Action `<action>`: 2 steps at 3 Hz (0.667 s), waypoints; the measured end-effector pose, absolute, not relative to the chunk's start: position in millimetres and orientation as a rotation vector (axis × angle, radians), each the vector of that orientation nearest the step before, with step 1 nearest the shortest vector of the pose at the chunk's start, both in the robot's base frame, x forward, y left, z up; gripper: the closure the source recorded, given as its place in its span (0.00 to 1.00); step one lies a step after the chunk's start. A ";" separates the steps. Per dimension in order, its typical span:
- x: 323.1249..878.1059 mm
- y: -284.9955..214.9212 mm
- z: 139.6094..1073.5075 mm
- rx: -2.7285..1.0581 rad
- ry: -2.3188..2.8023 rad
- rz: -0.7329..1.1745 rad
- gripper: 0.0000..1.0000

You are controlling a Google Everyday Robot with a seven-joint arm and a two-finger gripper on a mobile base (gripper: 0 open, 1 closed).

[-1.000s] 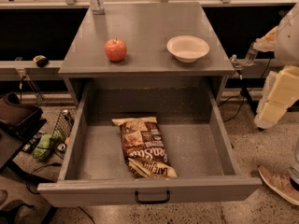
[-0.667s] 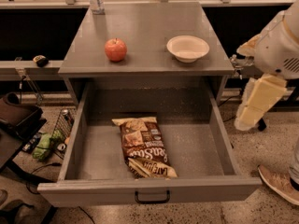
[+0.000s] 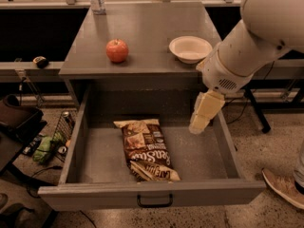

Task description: Pick brown chip bag from top drawer and place on counter

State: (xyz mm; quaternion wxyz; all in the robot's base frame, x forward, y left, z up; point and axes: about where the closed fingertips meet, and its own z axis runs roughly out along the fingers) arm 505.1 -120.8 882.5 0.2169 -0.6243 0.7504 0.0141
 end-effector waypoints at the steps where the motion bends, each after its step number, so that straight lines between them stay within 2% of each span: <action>1: 519.9 -92.5 831.1 -1.681 2.188 0.098 0.00; 2: 519.9 -92.5 831.1 -1.681 2.188 0.098 0.00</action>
Offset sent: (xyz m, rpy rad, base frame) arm 0.0137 0.0242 -0.0423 -0.0002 0.0569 -0.0274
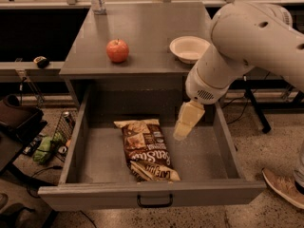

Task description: Pick brown chip bag from top drawer and place on counter

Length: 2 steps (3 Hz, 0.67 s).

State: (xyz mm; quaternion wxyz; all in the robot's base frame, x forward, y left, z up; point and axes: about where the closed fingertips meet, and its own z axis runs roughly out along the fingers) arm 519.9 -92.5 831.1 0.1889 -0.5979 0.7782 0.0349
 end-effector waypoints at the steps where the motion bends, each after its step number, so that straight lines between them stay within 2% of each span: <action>1: 514.6 -79.7 811.7 -1.707 2.220 0.097 0.00; 2: 507.9 -53.6 748.6 -1.727 2.272 0.206 0.00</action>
Offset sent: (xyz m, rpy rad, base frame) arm -0.0123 0.0830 -0.2188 0.0652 0.3052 0.0144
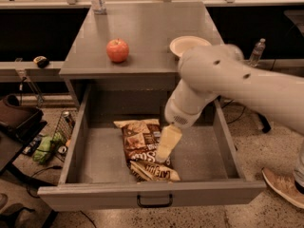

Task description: Pick brown chip bag from top drawer and place on counter

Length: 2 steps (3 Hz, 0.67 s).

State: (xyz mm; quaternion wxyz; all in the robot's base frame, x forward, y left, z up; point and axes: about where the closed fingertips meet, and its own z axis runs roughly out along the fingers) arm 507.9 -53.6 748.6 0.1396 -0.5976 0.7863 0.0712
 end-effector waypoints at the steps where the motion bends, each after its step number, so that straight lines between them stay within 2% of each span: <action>1: 507.6 -26.3 661.1 -1.713 2.335 0.343 0.00; 2: 509.2 -0.8 607.9 -1.683 2.365 0.445 0.18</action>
Offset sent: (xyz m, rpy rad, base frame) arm 0.0055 0.0834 -0.2038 0.1434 0.2322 -0.0591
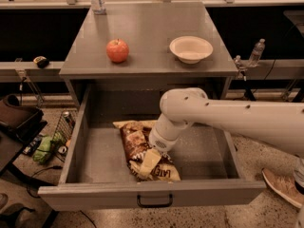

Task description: Pick brown chip bag from top drawer and place on counter

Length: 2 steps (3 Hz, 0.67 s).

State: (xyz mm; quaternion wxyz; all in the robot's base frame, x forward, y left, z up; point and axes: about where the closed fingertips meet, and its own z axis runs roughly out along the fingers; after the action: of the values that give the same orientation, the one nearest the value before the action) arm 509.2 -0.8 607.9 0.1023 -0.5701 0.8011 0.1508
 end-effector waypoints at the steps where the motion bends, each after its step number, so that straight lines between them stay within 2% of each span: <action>1: 509.1 1.8 607.1 -1.680 2.367 0.456 0.42; 2: 509.1 1.9 607.4 -1.680 2.367 0.456 0.65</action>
Offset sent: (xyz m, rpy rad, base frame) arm 0.0000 0.0026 -0.0008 0.0051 0.0054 -0.0014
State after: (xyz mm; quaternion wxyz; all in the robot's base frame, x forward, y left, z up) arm 509.1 1.9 607.4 0.1016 -0.5689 0.8014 0.1544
